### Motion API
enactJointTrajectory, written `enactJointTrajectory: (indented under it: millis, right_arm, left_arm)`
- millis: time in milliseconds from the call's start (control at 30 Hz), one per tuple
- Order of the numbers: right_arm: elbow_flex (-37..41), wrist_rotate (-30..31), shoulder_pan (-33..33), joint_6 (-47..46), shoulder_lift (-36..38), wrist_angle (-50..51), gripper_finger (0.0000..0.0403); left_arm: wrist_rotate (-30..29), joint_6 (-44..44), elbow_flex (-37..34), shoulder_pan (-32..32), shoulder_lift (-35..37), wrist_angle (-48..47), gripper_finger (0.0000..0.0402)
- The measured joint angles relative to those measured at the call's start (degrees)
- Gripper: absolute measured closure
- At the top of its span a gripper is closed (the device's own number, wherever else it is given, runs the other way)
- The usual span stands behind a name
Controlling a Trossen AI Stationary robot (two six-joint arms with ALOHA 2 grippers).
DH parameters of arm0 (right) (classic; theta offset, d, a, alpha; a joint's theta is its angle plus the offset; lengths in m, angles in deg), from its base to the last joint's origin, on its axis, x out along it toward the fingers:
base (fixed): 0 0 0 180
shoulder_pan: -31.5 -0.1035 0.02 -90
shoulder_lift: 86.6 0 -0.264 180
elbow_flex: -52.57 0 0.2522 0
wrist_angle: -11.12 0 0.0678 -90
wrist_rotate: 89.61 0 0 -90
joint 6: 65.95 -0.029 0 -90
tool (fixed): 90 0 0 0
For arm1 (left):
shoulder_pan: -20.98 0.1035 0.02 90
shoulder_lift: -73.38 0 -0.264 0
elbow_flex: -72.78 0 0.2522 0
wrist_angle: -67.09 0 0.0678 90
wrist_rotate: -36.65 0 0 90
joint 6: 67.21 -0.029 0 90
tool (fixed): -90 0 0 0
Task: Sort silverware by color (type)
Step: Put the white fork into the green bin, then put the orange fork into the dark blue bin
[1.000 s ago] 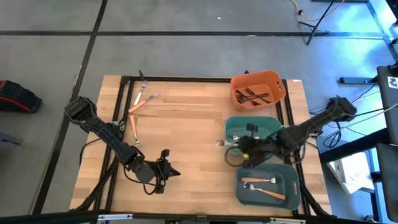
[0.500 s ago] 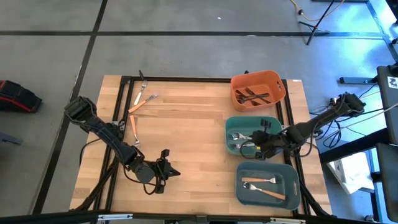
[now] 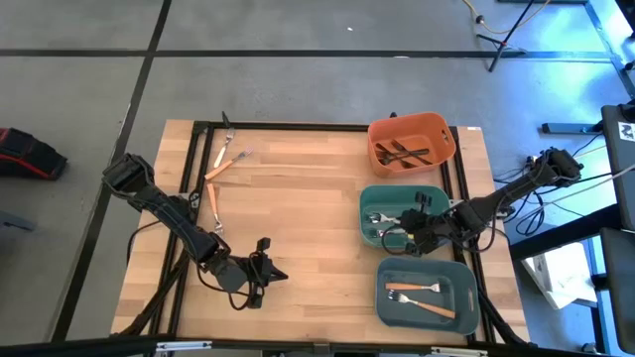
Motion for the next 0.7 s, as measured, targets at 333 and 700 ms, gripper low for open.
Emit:
enactJointTrajectory:
  millis: [333, 700]
  right_arm:
    - [-0.01, -1.45, 0.00, -4.13, 0.00, -0.52, 0.0271]
    - [-12.22, -0.88, -0.02, -2.42, 0.00, 1.13, 0.0159]
  left_arm:
    - [-0.12, 1.57, 0.00, 0.00, -0.02, 0.29, 0.0397]
    - [-0.73, 2.43, -0.01, 4.46, -0.02, 1.01, 0.0376]
